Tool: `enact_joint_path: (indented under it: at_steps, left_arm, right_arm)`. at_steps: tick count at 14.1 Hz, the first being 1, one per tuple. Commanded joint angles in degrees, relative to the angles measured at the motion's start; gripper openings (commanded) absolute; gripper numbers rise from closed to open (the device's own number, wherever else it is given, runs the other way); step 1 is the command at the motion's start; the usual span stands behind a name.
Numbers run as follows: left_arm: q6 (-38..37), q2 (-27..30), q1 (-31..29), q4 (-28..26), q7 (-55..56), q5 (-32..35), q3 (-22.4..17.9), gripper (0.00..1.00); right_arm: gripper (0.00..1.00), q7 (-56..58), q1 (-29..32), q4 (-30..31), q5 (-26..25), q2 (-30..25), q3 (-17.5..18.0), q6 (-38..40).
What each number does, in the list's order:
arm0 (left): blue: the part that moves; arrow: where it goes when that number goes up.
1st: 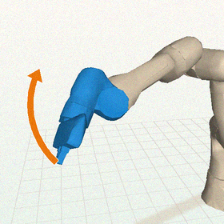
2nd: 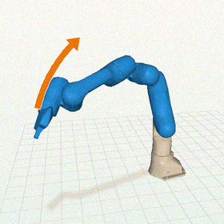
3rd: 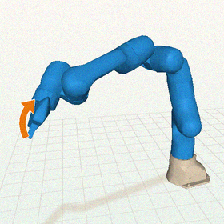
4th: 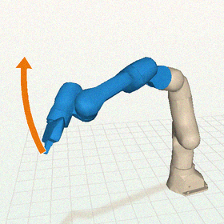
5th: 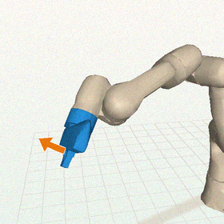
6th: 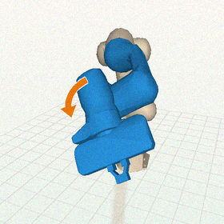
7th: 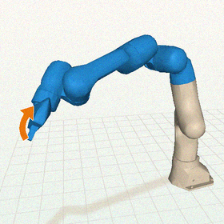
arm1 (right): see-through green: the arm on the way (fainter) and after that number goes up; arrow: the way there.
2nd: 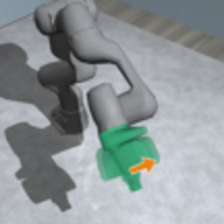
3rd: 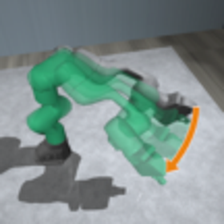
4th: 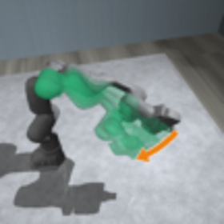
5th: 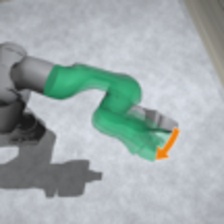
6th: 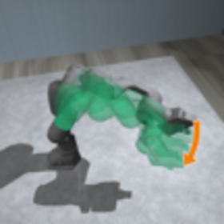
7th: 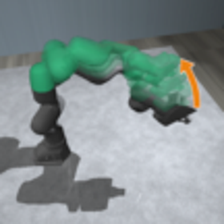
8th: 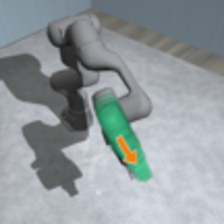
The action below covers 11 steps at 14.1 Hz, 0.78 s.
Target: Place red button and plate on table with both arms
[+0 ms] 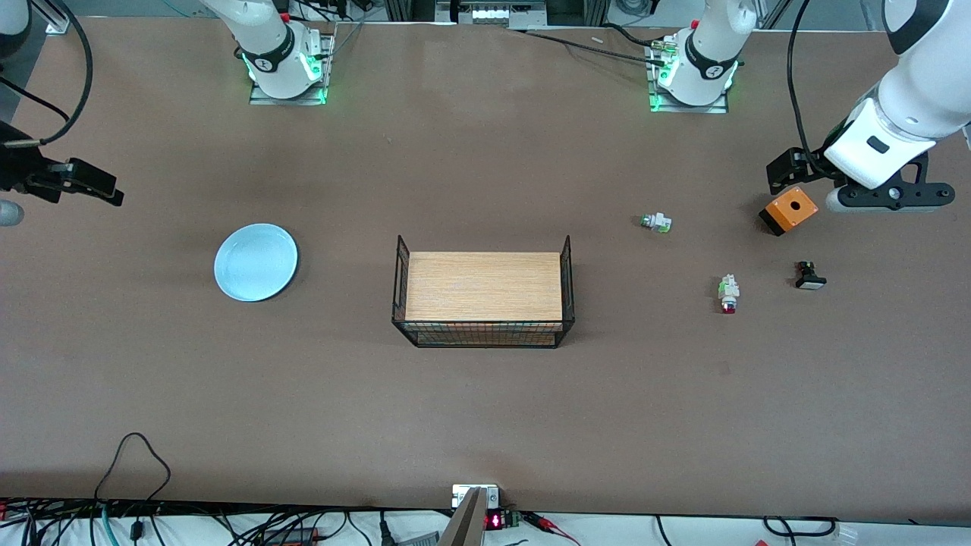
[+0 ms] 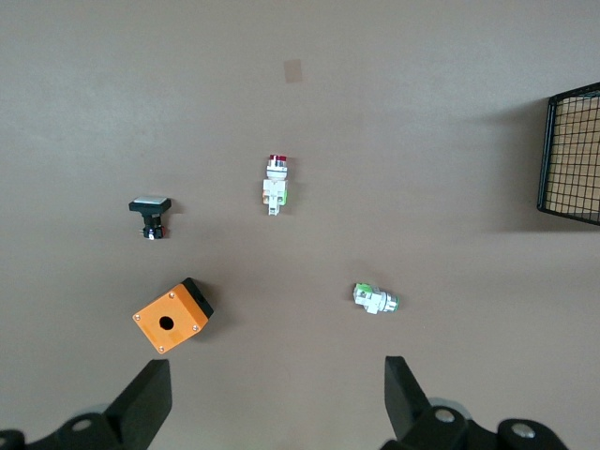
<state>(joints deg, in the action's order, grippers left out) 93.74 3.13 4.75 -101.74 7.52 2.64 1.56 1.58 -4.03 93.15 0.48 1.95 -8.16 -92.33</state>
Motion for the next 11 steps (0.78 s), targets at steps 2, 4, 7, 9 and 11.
enact_joint_path:
  at_steps: [2,4,7,9,11]
  left_arm:
    - [-1.2,-0.4,0.0,1.3,-1.2,0.7,-0.2,1.00]
    - [-1.2,-0.4,0.0,1.3,-1.2,0.7,-0.2,1.00]
    - [-1.2,-0.4,0.0,1.3,-1.2,0.7,-0.2,1.00]
    - [-1.2,-0.4,0.0,1.3,-1.2,0.7,-0.2,1.00]
    - [-1.2,-0.4,0.0,1.3,-1.2,0.7,-0.2,1.00]
  right_arm:
    - [1.00,0.3,0.0,1.5,0.1,-1.6,0.3,-0.3]
    - [1.00,0.3,-0.1,1.6,0.0,-2.2,0.5,0.0]
    - [1.00,0.2,0.0,0.5,0.2,-1.9,0.5,0.3]
    - [1.00,0.3,0.0,0.5,0.2,-1.9,0.5,0.4]
    - [1.00,0.3,0.0,0.5,0.2,-1.9,0.5,0.3]
